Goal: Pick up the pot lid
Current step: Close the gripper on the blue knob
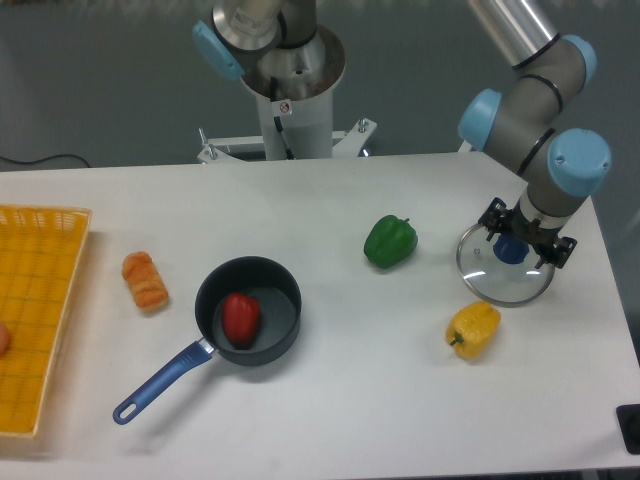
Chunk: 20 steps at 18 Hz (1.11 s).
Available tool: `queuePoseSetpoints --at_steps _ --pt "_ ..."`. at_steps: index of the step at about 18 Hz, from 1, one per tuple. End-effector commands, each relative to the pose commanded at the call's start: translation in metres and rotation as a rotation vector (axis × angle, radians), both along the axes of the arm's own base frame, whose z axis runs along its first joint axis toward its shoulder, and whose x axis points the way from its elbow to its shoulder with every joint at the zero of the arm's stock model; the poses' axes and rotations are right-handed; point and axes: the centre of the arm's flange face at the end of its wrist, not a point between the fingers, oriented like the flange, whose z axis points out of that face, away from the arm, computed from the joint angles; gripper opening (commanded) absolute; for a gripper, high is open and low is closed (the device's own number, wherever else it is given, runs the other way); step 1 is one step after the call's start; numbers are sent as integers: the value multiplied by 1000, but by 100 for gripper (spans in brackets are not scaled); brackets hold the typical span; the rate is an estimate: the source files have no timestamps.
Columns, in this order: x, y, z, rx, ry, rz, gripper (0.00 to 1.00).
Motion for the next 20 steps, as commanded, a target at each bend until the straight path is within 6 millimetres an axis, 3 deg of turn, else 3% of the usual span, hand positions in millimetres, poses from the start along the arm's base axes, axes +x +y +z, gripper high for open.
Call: queuePoseSetpoints --at_steps 17,20 --pt "6 0 -8 -3 -15 -6 93" --pt "5 -1 -6 -6 -13 -9 86"
